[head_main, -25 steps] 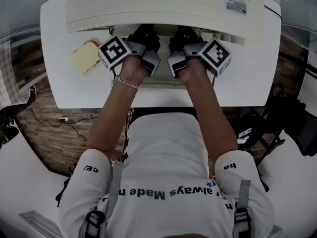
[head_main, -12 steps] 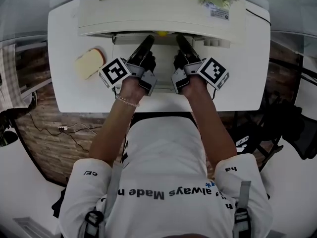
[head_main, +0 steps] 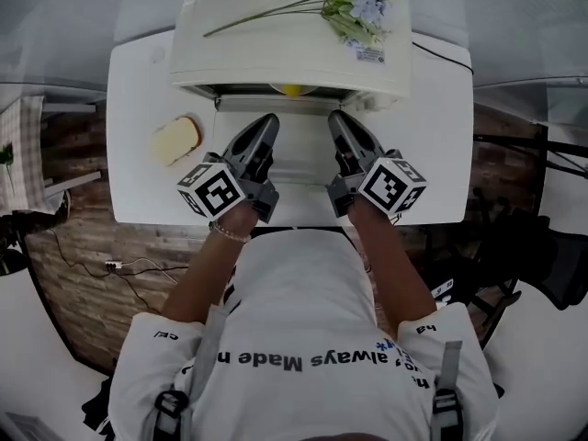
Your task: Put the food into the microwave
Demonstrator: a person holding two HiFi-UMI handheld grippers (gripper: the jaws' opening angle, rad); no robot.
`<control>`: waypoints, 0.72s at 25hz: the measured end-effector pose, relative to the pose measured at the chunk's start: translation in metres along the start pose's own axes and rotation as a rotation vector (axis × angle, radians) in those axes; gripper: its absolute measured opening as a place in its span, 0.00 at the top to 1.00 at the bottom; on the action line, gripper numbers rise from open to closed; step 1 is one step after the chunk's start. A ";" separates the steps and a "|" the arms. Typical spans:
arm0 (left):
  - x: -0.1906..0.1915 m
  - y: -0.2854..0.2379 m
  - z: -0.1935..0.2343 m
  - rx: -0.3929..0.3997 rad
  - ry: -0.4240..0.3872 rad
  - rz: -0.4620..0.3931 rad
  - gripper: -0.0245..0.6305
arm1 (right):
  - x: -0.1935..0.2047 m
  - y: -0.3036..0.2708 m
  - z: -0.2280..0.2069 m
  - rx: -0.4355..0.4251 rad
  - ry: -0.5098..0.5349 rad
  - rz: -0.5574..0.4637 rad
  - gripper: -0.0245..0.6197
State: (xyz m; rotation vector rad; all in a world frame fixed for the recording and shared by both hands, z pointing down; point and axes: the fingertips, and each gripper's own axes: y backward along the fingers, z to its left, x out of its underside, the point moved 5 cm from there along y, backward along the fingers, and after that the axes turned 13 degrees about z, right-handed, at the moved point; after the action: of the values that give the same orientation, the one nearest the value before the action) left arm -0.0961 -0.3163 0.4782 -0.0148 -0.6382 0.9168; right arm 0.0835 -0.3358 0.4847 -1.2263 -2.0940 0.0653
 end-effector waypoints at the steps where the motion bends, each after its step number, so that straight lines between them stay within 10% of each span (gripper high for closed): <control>1: 0.000 0.003 -0.008 0.000 -0.025 -0.001 0.94 | -0.003 0.007 0.007 0.004 0.046 -0.002 0.92; 18: -0.035 0.059 -0.107 -0.086 -0.463 -0.061 0.94 | -0.031 0.064 0.118 0.099 0.582 -0.036 0.92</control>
State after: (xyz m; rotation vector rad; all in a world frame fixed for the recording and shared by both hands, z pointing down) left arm -0.0992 -0.2789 0.3563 0.1433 -1.1016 0.8380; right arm 0.0716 -0.2904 0.3548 -0.9979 -1.5830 -0.1829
